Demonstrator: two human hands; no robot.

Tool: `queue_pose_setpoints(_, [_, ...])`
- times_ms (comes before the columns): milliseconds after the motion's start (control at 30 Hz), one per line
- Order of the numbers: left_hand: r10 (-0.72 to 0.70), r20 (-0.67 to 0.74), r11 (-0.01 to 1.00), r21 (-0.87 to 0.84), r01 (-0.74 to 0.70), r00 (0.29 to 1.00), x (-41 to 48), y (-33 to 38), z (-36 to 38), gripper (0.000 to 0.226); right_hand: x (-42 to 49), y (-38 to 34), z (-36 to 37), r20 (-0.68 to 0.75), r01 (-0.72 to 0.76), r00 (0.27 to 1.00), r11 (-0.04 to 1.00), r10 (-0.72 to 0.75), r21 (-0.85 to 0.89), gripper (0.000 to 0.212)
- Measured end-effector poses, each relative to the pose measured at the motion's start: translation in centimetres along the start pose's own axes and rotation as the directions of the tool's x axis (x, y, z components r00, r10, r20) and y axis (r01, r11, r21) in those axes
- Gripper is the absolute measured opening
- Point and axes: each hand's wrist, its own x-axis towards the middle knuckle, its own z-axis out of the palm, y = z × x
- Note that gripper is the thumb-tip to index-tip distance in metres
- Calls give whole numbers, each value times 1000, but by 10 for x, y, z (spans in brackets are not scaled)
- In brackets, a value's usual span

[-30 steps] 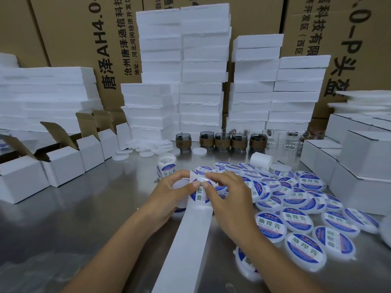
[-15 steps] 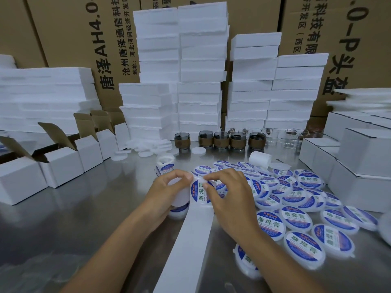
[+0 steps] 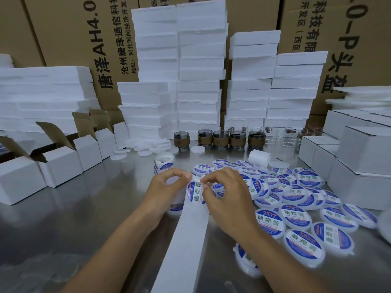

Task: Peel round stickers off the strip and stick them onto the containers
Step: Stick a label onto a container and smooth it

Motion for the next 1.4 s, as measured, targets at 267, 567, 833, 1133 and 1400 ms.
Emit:
queue_pose_setpoints(267, [33,-9,997,69,-32,999,0,-1,2,13,0,-1,-1,2,0,1000,1000,0,-2,17])
queue_pose_setpoints(567, [64,-92,993,107,-54,994,5,-5,2,13,5,-3,-5,-20,-217,973,937,231,275,22])
queue_pose_setpoints(833, [130,-117,977,185,-107,984,7,-8,0,16,12,-2,-14,13,-376,893,732,449,569,22])
queue_pose_setpoints(1133, [140,-309,983,-74,-170,941,11,5,-7,17,20,-8,-18,279,-524,772,323,571,788,15])
queue_pose_setpoints(1400, [-22,136,654,-747,117,990,-5,33,-6,38,19,-14,-18,389,-498,794,132,467,857,7])
